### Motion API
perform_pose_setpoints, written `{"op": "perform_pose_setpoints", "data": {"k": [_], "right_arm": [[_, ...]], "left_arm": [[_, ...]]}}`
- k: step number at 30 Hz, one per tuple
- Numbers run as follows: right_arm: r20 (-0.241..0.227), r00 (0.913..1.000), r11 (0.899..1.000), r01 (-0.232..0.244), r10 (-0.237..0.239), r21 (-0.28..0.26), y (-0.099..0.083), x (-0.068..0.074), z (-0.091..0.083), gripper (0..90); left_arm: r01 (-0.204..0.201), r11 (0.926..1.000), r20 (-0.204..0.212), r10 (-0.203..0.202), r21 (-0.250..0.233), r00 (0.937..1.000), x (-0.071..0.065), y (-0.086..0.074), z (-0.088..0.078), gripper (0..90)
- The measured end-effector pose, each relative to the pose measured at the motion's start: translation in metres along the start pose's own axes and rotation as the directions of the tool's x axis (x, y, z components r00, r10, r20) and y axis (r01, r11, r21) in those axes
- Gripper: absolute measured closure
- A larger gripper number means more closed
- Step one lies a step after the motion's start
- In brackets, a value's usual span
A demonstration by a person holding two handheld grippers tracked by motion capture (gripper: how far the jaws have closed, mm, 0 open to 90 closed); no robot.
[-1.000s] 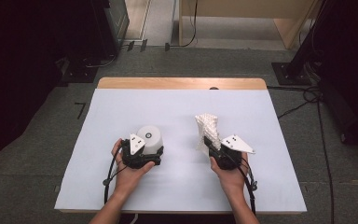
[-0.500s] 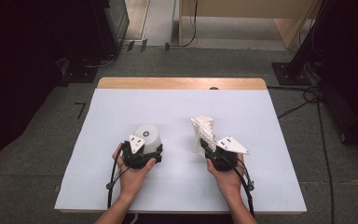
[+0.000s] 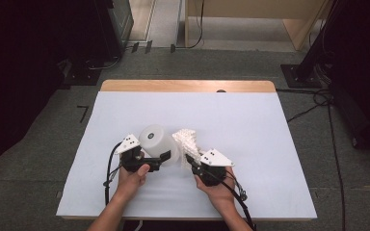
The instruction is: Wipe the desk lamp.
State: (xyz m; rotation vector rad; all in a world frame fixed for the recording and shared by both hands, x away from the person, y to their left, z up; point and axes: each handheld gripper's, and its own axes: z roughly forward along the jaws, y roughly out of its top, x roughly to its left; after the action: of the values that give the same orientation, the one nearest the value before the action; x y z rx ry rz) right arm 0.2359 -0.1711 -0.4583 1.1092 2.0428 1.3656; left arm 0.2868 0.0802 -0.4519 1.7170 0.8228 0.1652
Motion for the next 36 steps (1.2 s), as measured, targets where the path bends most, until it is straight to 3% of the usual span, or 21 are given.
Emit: {"op": "perform_pose_setpoints", "data": {"k": [3, 7, 12, 16, 21, 24, 30, 33, 36], "right_arm": [[-0.006, 0.9997, 1.0, 0.025, -0.025, -0.015, 0.002, 0.006, -0.001, 75.7], [-0.016, 0.9996, 0.999, 0.023, -0.024, -0.039, 0.005, 0.005, -0.006, 75.9], [0.001, 0.9992, 0.997, 0.04, -0.04, -0.069, 0.012, 0.006, -0.013, 76.1], [0.004, 0.999, 0.994, 0.045, -0.044, -0.095, 0.017, 0.005, -0.019, 76.1], [-0.003, 0.998, 0.992, 0.062, -0.063, -0.107, 0.017, 0.006, -0.02, 76.1], [-0.008, 0.9983, 0.995, 0.057, -0.058, -0.081, 0.012, 0.005, -0.014, 76.1], [-0.018, 0.999, 0.999, 0.042, -0.042, -0.015, 0.0, 0.002, -0.001, 76.0], [-0.01, 0.9994, 0.999, 0.032, -0.032, -0.007, -0.001, -0.002, 0.001, 76.0], [0.009, 0.9998, 1.0, 0.018, -0.018, -0.025, 0.002, -0.008, -0.003, 75.9]], "left_arm": [[-0.011, 0.9995, 0.023, 0.01, 0.031, 0.9997, -0.004, -0.002, 0.004, 8.6], [-0.035, 0.9967, 0.026, 0.033, 0.074, 0.9991, -0.008, -0.004, 0.01, 8.6], [-0.09, 0.9866, 0.032, 0.086, 0.136, 0.9958, -0.017, -0.006, 0.019, 8.6], [-0.106, 0.9786, 0.028, 0.103, 0.176, 0.9943, -0.021, -0.009, 0.025, 8.6], [-0.119, 0.9809, 0.013, 0.118, 0.154, 0.9929, -0.02, -0.006, 0.021, 8.6], [-0.104, 0.9876, 0.004, 0.105, 0.117, 0.9945, -0.017, -0.002, 0.015, 8.6], [-0.088, 0.9935, -0.038, 0.091, 0.072, 0.9951, -0.012, 0.002, 0.008, 8.6], [-0.118, 0.9907, -0.113, 0.125, 0.068, 0.9857, -0.012, 0.001, 0.009, 8.6], [-0.14, 0.9864, -0.21, 0.155, 0.086, 0.9654, -0.01, -0.002, 0.011, 8.5]]}}
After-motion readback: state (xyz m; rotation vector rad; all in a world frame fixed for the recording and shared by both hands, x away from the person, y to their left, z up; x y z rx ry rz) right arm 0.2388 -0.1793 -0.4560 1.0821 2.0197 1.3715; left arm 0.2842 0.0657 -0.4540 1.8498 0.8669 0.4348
